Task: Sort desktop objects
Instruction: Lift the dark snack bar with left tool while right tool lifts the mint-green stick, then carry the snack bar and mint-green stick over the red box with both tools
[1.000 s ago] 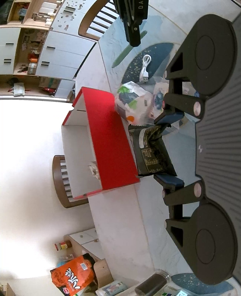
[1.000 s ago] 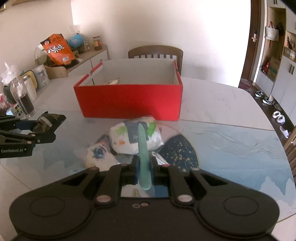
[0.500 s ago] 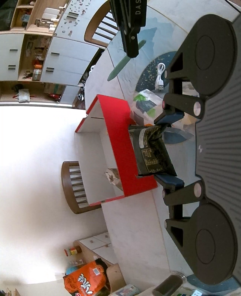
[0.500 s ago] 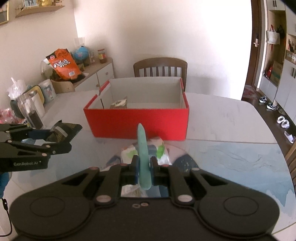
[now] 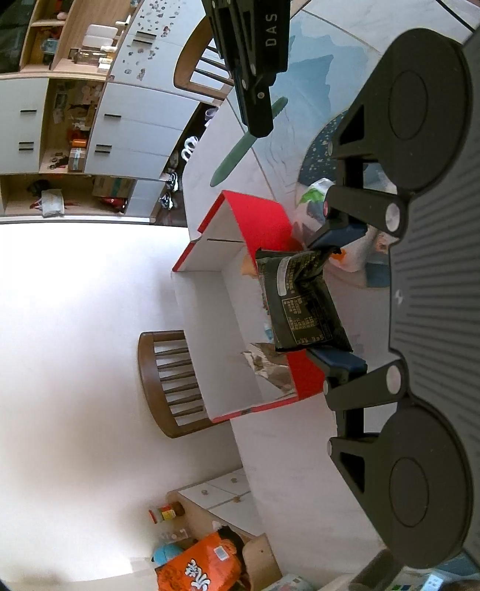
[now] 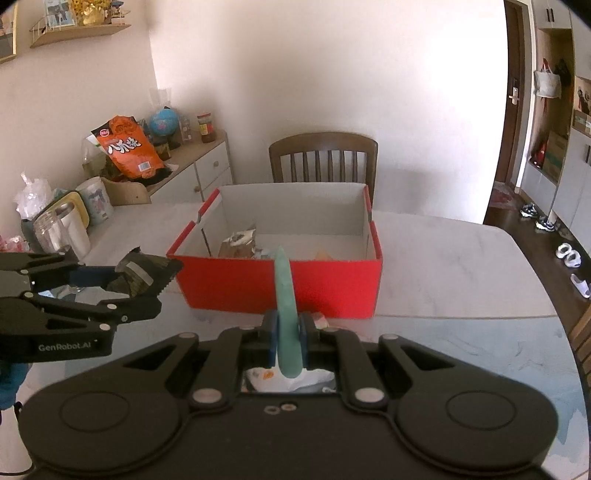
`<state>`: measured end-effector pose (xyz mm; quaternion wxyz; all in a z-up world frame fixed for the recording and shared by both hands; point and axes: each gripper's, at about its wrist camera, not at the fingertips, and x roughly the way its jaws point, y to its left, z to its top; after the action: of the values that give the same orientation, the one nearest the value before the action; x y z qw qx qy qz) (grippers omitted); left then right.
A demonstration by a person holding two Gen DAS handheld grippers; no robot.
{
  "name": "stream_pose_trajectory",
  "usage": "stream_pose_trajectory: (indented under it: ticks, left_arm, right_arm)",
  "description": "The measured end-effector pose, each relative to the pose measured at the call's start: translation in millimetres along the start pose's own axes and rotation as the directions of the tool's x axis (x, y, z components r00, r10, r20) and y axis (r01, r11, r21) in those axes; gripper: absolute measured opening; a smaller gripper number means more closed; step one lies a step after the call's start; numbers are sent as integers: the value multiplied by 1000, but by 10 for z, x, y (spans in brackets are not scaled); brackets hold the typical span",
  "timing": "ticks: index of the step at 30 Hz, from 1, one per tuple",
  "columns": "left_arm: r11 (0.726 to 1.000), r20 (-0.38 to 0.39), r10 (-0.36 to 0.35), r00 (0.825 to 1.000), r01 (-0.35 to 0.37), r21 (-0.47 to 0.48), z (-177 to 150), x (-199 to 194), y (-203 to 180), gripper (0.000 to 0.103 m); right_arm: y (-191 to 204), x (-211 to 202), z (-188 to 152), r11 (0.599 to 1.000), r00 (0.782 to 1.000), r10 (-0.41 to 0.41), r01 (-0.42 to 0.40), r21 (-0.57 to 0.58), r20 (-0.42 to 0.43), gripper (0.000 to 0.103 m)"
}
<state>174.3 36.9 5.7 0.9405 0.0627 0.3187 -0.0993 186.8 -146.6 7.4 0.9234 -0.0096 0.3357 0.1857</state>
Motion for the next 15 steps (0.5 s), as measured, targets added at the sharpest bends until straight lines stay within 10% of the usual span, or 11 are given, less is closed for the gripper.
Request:
stream_pose_trajectory:
  ticks: [15]
  left_arm:
    - [1000, 6, -1, 1000, 1, 12, 427, 333, 80, 55]
  right_arm:
    - [-33, 268, 392, 1000, 1000, 4, -4, 24, -4, 11]
